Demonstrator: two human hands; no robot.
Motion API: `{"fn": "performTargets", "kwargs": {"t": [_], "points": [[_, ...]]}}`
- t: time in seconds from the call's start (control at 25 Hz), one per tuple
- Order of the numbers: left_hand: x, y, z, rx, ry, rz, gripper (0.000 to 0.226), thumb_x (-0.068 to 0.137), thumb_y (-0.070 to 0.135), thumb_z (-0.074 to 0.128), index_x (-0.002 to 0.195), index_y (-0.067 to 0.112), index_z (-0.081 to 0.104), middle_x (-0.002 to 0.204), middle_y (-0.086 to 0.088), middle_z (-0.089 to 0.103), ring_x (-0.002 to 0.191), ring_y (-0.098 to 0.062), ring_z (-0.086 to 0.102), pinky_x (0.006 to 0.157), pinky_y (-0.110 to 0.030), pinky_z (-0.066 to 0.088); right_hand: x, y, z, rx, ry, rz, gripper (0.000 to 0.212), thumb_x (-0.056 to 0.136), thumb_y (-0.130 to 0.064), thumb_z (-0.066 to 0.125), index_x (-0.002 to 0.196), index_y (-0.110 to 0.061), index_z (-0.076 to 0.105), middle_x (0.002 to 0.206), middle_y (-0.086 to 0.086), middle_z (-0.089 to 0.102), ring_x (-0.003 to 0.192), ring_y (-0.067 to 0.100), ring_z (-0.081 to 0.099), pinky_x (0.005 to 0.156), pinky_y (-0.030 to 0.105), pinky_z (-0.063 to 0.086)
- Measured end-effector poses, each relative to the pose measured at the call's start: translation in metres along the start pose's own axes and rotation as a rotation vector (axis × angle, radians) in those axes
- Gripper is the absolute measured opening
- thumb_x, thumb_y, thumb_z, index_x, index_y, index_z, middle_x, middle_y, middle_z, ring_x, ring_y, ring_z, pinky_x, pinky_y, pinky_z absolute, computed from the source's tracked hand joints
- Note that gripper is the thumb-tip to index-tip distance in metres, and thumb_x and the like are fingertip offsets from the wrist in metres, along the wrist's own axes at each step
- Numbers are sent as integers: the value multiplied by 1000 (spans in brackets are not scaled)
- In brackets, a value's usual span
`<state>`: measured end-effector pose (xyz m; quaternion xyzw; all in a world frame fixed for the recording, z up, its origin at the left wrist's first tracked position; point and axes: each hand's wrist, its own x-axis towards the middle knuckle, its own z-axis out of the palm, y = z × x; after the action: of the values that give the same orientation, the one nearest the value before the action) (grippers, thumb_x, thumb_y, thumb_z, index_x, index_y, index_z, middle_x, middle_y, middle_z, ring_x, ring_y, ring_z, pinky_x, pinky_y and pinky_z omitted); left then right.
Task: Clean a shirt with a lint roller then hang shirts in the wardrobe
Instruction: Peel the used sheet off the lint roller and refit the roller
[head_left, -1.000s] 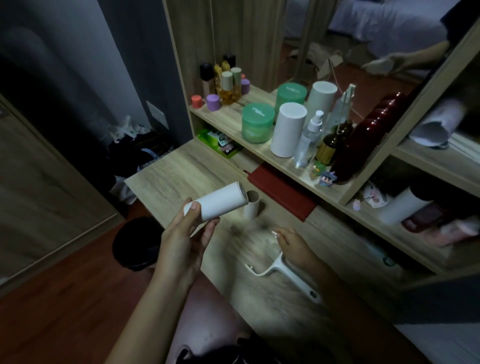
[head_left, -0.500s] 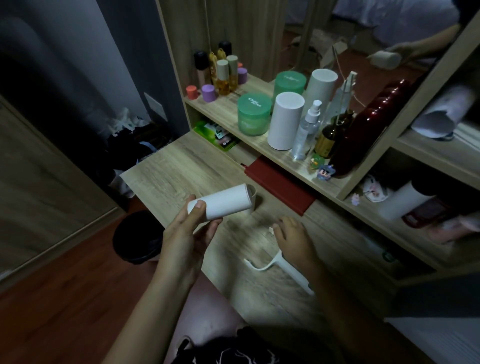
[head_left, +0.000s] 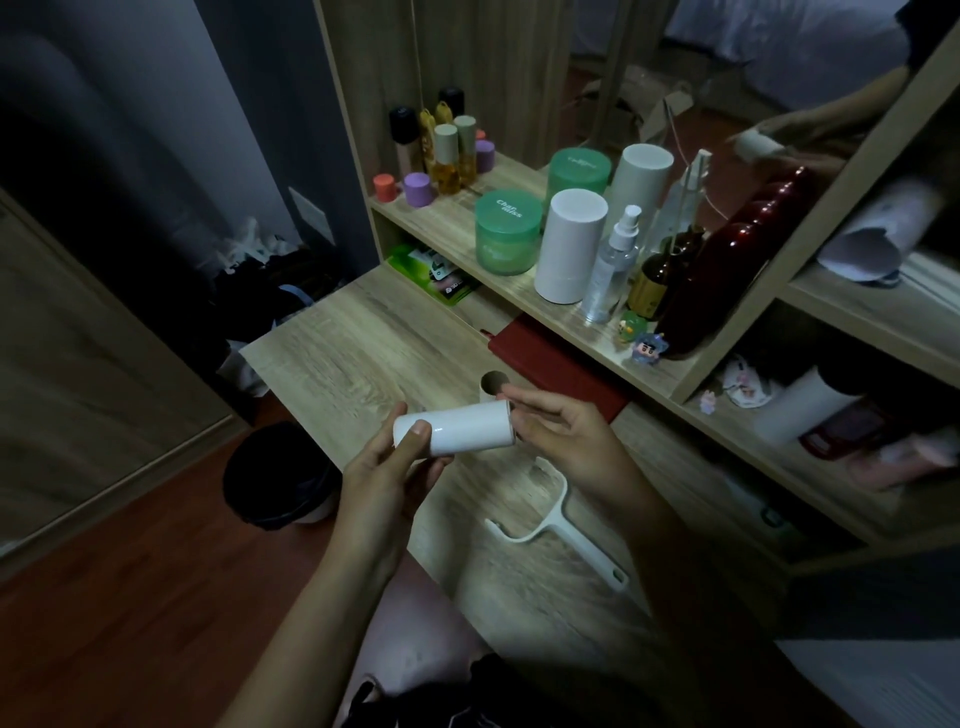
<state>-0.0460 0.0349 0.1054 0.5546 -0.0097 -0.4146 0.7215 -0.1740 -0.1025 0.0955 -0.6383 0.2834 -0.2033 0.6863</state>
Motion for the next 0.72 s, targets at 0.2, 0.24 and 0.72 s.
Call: {"fn": "performTargets", "kwargs": {"t": [0.2, 0.24, 0.72], "points": [[3, -5, -9, -46, 36, 20, 50, 88, 12, 60, 136, 14, 46, 122, -9, 61, 97, -25, 67, 76, -21, 57, 6, 7, 12, 43, 110, -7, 23, 81, -7, 68, 99, -22, 71, 98, -7, 72, 95, 6, 68, 85, 20, 53], [4, -6, -11, -49, 49, 29, 51, 88, 11, 60, 137, 13, 46, 122, -10, 61, 99, -26, 67, 76, -21, 57, 7, 10, 15, 21, 132, -11, 22, 81, -8, 68, 98, -22, 71, 97, -8, 72, 94, 5, 68, 82, 18, 53], [19, -11, -40, -22, 150, 116, 52, 87, 9, 61, 137, 11, 46, 110, 2, 61, 99, -22, 65, 73, -19, 57, 49, 109, 15, -832, 135, 144, 17, 79, -15, 70, 95, -16, 72, 98, 3, 73, 86, 14, 66, 72, 22, 48]]}}
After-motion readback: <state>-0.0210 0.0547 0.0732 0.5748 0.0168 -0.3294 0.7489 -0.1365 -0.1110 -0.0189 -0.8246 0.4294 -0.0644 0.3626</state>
